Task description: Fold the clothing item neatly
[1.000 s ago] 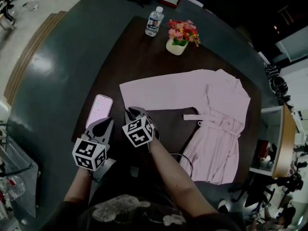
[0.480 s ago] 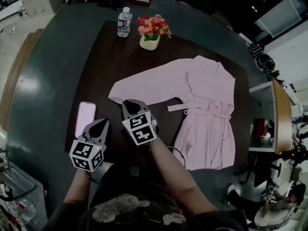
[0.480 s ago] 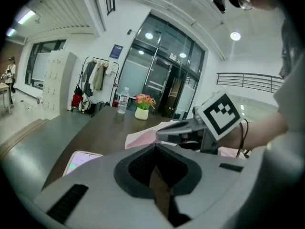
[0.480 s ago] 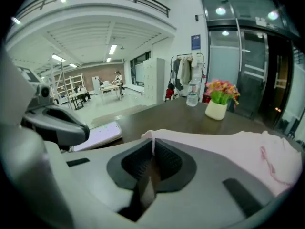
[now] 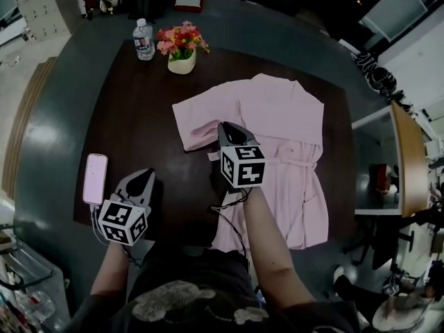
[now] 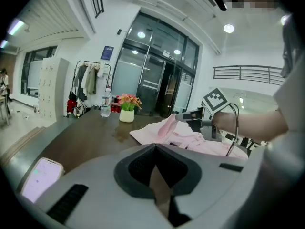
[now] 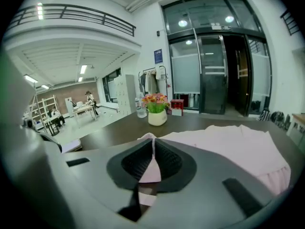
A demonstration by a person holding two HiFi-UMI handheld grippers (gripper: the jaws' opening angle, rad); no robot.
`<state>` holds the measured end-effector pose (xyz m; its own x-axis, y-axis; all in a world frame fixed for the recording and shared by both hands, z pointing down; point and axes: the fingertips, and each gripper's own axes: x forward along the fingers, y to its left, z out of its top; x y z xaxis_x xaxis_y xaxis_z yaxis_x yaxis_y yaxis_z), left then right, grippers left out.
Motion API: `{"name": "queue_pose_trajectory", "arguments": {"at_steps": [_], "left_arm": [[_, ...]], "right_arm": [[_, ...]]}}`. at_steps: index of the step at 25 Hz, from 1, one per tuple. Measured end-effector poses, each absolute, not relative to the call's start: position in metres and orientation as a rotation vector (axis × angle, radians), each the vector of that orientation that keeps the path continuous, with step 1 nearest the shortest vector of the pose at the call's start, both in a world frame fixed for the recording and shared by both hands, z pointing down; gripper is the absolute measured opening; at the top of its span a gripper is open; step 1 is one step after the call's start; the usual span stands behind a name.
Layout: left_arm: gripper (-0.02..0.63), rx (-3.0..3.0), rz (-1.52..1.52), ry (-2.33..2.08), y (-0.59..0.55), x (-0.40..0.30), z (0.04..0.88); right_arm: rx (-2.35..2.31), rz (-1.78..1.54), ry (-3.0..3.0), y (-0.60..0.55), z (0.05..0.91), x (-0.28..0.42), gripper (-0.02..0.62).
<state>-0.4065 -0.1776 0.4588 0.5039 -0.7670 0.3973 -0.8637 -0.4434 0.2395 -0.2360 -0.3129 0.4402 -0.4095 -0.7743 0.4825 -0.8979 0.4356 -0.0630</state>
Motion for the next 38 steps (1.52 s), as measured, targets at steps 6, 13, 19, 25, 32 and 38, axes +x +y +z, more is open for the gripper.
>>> {"name": "queue_pose_trajectory", "arguments": {"at_steps": [6,13,19,25,32,38], "left_arm": [[0.009,2.346,0.289,-1.380,-0.203,-0.314,0.443],[0.009,2.342,0.261,-1.401,-0.224,-0.233,0.440],[0.009,2.331,0.291,-1.372,-0.211,-0.211,0.450],[0.009,2.324,0.292,-1.361,-0.212,-0.229,0.453],[0.009,2.384,0.283,-1.272,-0.228,-0.231,0.454],[0.011,2.429,0.307,-1.199,-0.238,-0.211,0.453]], "right_arm": [[1.473,0.503,-2.274,-0.329,0.449,-0.122,0.009],[1.429,0.618,-2.244,-0.332,0.490,-0.041,0.009],[1.349,0.658,-2.273,-0.327,0.508,-0.045,0.009],[1.255,0.588,-2.437,-0.317,0.467,-0.090,0.009],[1.335,0.431,-2.533,-0.342,0.382,-0.092,0.009],[1.577,0.387,-2.425,-0.365,0.359,-0.009,0.009]]}}
